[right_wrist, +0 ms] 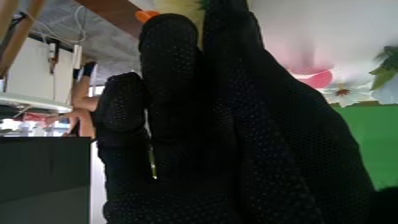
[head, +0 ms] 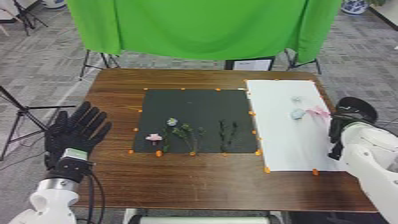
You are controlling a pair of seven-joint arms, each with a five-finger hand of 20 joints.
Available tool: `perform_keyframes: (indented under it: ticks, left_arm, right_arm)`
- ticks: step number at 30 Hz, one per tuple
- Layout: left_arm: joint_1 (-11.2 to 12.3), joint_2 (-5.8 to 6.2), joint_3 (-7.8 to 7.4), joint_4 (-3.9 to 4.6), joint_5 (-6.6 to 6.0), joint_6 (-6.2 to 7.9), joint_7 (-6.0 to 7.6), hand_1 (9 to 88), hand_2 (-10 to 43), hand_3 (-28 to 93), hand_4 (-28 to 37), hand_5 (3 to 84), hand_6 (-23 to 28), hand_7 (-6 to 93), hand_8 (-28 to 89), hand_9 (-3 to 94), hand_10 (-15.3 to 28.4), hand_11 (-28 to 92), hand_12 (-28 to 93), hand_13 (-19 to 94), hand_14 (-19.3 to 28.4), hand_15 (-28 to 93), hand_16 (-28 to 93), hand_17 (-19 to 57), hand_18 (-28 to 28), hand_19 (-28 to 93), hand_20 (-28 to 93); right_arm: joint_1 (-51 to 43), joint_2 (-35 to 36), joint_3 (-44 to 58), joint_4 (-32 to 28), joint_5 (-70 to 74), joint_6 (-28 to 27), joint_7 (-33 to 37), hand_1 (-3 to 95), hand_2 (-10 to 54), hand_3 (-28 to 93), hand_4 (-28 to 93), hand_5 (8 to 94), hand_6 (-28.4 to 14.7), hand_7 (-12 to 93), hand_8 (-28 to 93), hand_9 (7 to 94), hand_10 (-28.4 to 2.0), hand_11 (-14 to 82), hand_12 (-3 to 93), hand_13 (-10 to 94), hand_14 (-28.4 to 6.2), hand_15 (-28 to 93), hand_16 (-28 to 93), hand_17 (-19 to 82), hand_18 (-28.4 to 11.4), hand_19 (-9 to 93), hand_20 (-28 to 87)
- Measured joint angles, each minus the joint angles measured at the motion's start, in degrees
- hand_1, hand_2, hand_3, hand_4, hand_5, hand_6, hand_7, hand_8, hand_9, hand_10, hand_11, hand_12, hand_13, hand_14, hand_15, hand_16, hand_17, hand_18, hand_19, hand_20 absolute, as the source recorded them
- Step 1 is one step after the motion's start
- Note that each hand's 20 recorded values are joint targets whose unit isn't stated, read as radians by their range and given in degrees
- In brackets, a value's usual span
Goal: Arrange flowers
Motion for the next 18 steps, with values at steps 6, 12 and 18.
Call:
perform_keyframes:
  ticks: [6, 12, 18]
  left_arm:
    - [-0.1, -0.35, 0.0, 0.03, 0.32, -0.04, -0.43, 27.3, 14.8, 72, -28.3, 45.8, 9.7, 14.7, -7, 40.1, 16.1, 23, 15, 28, 16.5, 39, -6, -7.2, 16.6, 39, 13]
    - [0.0, -0.56, -0.45, 0.03, 0.65, -0.06, -1.02, 27.3, 14.8, 72, -28.3, 45.8, 9.6, 14.8, -7, 40.0, 16.0, 23, 15, 28, 16.5, 39, -6, -7.2, 16.6, 39, 13]
    - [0.0, -0.67, -0.56, 0.09, 0.89, -0.06, -1.92, 27.3, 14.8, 72, -28.3, 45.8, 9.7, 14.8, -7, 40.0, 16.0, 23, 15, 28, 16.5, 39, -6, -7.2, 16.6, 39, 13]
  right_arm:
    - [-2.0, 0.2, 0.2, -2.6, -2.2, 4.7, -0.8, 64.9, -9.5, 67, -28, 76.8, 2.4, 32, 6, 88.8, -7.2, 7.7, 41.7, 77, -4.2, 38, 49, 37, -22.2, 81, 43]
    - [-2.5, 0.9, -1.5, -9.4, -7.2, 15.9, -3.7, 64.8, -9.5, 68, -28, 76.9, 2.3, 32, 6, 89.0, -7.2, 7.6, 41.7, 77, -4.2, 38, 50, 37, -22.0, 81, 43]
    - [6.0, -1.1, -10.7, -12.3, -7.8, 16.4, -13.2, 64.6, -9.5, 68, -28, 76.7, 2.3, 32, 6, 88.7, -7.3, 7.6, 41.9, 77, -4.0, 38, 50, 37, -21.5, 81, 43]
